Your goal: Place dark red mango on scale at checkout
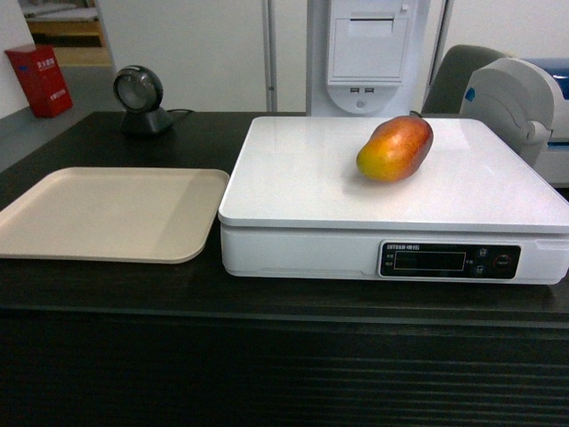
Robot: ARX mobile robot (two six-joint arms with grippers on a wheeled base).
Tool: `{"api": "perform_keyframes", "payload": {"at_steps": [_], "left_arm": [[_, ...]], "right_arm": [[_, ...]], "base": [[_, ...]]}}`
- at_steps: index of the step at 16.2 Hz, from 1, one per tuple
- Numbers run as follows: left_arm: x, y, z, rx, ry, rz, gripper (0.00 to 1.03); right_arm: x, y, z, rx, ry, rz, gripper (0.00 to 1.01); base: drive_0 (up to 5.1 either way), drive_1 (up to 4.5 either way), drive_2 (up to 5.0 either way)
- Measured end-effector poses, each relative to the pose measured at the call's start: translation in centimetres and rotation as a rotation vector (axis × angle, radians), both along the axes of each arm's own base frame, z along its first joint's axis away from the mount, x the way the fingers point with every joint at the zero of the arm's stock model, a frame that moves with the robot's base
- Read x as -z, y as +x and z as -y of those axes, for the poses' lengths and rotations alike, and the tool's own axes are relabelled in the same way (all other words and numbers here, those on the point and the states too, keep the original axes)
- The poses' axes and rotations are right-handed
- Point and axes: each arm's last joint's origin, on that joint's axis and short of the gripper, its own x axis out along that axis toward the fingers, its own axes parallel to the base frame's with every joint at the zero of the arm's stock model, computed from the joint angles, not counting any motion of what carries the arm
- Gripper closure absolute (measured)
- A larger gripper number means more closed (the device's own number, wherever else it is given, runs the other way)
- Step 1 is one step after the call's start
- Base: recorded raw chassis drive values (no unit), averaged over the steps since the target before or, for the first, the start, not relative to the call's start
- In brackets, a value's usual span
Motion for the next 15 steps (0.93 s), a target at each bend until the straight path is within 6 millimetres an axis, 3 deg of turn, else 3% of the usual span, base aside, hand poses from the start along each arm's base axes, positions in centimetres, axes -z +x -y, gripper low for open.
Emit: {"api": "perform_keyframes", "payload": {"at_steps": [15], "left_arm": [[-0.02, 0.00, 0.00, 0.000, 0.000, 0.002, 0.05]], "right_arm": [[-0.03, 0.00, 0.00, 0.000, 0.000, 0.003, 0.03]], "base": [[0.0, 0.00, 0.0]]}}
